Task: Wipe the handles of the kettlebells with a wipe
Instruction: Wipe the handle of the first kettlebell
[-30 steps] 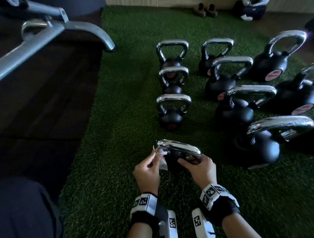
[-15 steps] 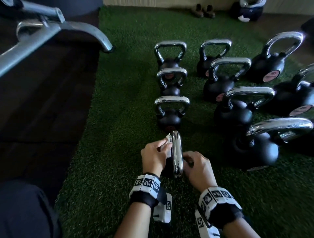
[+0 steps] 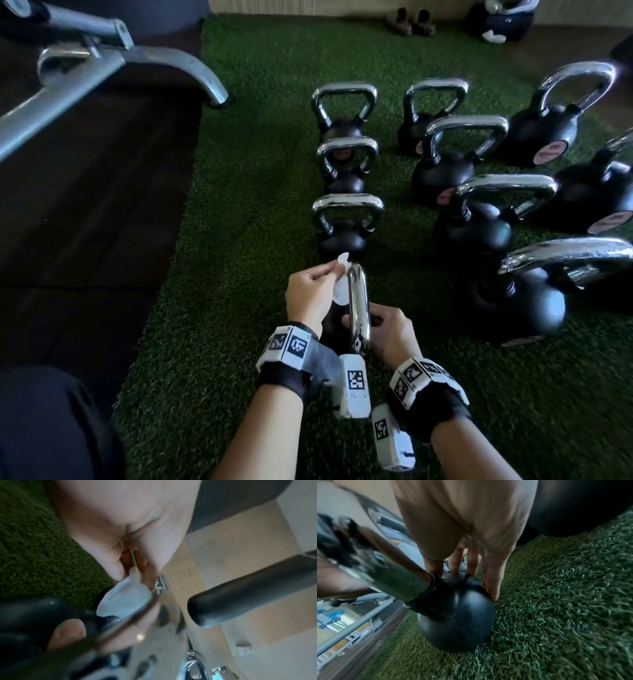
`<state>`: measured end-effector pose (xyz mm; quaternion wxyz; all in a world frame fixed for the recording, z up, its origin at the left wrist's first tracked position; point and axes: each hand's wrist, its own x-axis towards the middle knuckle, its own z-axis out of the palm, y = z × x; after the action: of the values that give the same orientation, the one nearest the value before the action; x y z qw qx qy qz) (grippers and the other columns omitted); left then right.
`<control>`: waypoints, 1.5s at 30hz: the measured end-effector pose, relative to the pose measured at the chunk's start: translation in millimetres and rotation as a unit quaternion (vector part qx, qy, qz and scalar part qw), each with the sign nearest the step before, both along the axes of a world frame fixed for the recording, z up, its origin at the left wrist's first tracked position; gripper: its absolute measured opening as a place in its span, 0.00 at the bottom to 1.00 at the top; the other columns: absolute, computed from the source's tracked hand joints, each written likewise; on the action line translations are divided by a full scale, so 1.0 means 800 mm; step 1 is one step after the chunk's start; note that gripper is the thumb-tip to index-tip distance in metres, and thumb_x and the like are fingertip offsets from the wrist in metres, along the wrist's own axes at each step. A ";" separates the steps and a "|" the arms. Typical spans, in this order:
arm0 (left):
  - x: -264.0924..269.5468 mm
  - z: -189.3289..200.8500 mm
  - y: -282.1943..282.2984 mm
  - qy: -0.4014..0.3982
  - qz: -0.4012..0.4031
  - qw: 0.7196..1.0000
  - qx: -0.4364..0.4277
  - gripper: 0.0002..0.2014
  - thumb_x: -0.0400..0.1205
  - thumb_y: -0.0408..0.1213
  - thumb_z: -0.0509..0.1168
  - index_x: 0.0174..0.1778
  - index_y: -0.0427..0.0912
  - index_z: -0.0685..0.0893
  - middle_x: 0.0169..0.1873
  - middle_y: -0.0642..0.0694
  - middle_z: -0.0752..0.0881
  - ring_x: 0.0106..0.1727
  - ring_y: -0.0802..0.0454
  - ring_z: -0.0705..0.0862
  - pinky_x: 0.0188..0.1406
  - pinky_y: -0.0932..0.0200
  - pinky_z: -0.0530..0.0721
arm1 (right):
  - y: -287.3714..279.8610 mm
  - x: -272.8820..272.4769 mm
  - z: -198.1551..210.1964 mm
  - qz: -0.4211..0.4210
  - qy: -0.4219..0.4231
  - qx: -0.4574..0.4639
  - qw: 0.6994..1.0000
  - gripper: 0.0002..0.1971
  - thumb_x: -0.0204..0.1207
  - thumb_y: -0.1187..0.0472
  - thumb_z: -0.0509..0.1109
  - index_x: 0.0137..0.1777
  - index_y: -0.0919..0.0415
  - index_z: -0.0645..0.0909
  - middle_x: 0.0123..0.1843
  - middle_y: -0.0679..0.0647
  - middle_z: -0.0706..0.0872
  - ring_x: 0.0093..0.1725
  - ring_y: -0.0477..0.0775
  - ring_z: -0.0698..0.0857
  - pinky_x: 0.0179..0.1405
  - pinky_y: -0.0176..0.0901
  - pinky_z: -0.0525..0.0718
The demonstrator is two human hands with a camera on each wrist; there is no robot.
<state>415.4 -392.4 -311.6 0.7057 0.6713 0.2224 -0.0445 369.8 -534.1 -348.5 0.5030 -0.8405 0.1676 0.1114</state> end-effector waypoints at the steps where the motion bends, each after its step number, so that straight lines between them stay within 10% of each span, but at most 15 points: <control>1: -0.002 0.003 -0.001 0.000 0.005 1.000 -0.011 0.05 0.78 0.40 0.80 0.48 0.51 0.96 0.41 0.54 0.95 0.49 0.59 0.93 0.63 0.53 0.90 | 0.000 0.000 0.001 0.002 -0.003 -0.002 1.000 0.24 0.72 0.49 0.84 0.69 0.45 0.87 0.37 0.34 0.82 0.39 0.33 0.85 0.34 0.24 0.82; 13: -0.053 0.005 0.024 -0.137 -0.122 0.983 0.028 0.06 0.77 0.35 0.80 0.45 0.52 0.95 0.44 0.57 0.95 0.52 0.60 0.93 0.58 0.62 0.89 | -0.001 -0.002 -0.001 0.019 -0.022 0.022 0.999 0.14 0.69 0.46 0.85 0.54 0.41 0.92 0.36 0.42 0.91 0.37 0.39 0.89 0.36 0.30 0.84; 19: -0.076 -0.016 0.051 -0.114 -0.229 0.967 0.013 0.15 0.70 0.45 0.81 0.48 0.40 0.96 0.47 0.47 0.96 0.51 0.49 0.94 0.56 0.55 0.90 | -0.003 -0.006 0.010 0.040 -0.024 0.012 0.999 0.10 0.72 0.54 0.83 0.37 0.38 0.87 0.37 0.47 0.91 0.33 0.43 0.87 0.28 0.28 0.82; 30: -0.083 -0.006 0.064 -0.051 -0.335 0.931 0.136 0.09 0.71 0.41 0.84 0.46 0.47 0.97 0.44 0.57 0.95 0.50 0.60 0.93 0.59 0.60 0.88 | 0.005 0.000 0.010 0.009 0.013 0.000 1.000 0.09 0.64 0.51 0.89 0.34 0.39 0.90 0.33 0.46 0.92 0.33 0.39 0.90 0.32 0.31 0.86; 40: -0.096 -0.015 0.059 -0.019 -0.252 0.958 0.134 0.05 0.76 0.39 0.82 0.46 0.51 0.95 0.43 0.58 0.95 0.47 0.61 0.93 0.49 0.65 0.87 | 0.004 0.001 0.041 0.086 -0.015 -0.162 0.983 0.08 0.76 0.59 0.79 0.53 0.48 0.91 0.44 0.49 0.92 0.45 0.53 0.91 0.51 0.46 0.90; 42: -0.094 -0.016 0.063 0.011 -0.160 0.985 0.068 0.08 0.77 0.36 0.81 0.50 0.47 0.94 0.44 0.53 0.96 0.49 0.54 0.94 0.50 0.61 0.90 | -0.004 0.006 0.056 0.046 -0.074 -0.224 0.971 0.15 0.78 0.58 0.76 0.64 0.50 0.90 0.56 0.53 0.92 0.55 0.55 0.90 0.59 0.46 0.87; 45: -0.090 -0.010 0.062 0.037 -0.039 0.992 -0.116 0.15 0.76 0.32 0.78 0.58 0.36 0.90 0.49 0.41 0.95 0.49 0.47 0.94 0.49 0.54 0.92 | -0.009 0.006 0.091 0.008 -0.210 -0.167 0.963 0.14 0.76 0.60 0.79 0.61 0.47 0.91 0.50 0.47 0.91 0.43 0.44 0.88 0.52 0.37 0.87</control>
<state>343.3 -342.8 -320.0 0.7680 0.5906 0.2156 -0.1221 374.3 -541.2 -275.4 0.3786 -0.9184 0.0680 -0.0927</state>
